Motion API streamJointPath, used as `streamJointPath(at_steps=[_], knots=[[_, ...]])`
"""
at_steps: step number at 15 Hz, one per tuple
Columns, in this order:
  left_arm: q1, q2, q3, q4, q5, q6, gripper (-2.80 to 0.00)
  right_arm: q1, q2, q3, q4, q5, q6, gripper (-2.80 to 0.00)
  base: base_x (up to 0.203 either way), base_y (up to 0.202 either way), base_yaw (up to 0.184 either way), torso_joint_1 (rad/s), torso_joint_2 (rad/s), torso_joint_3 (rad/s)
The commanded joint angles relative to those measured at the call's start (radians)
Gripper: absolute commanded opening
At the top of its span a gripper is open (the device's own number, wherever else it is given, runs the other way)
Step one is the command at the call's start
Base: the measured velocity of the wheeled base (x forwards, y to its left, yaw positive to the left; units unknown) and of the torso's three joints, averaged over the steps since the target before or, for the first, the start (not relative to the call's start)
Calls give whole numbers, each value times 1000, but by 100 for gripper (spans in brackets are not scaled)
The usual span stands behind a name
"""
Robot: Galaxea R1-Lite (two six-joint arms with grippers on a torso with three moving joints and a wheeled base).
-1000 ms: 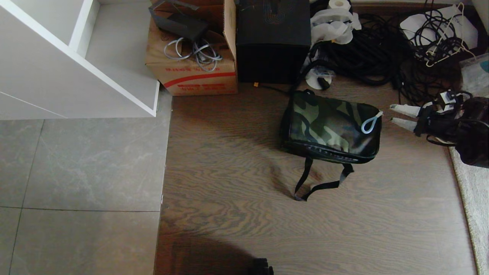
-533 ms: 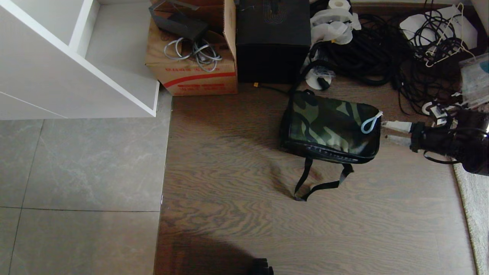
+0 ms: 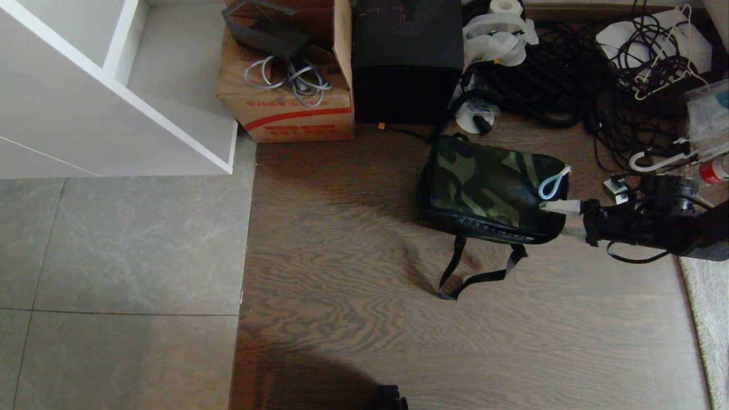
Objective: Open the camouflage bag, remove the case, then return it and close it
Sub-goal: Open the top of the storage box
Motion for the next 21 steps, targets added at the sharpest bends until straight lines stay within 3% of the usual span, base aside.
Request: streamJointPath(at_steps=[1,7,11,15,16,21], knots=[[0,0,9,0,0,-1,-280,11,-36,-4,22,5,8,0,0,0,0,0,0,0],[0,0,9,0,0,-1,-280,19,-112,-10,86,0,35,0,0,0,0,0,0,0],[0,0,9,0,0,-1,-280,19,-124,-35,204,6,66,0,0,0,0,0,0,0],[0,0,9,0,0,-1,-280,22,-138,-35,206,5,131,0,0,0,0,0,0,0],[1,1,9,0,0,-1,-280,22,-139,-38,208,2,134,-280,0,0,0,0,0,0],[2,0,9,0,0,-1,-280,21,-149,-50,205,3,167,-280,0,0,0,0,0,0]])
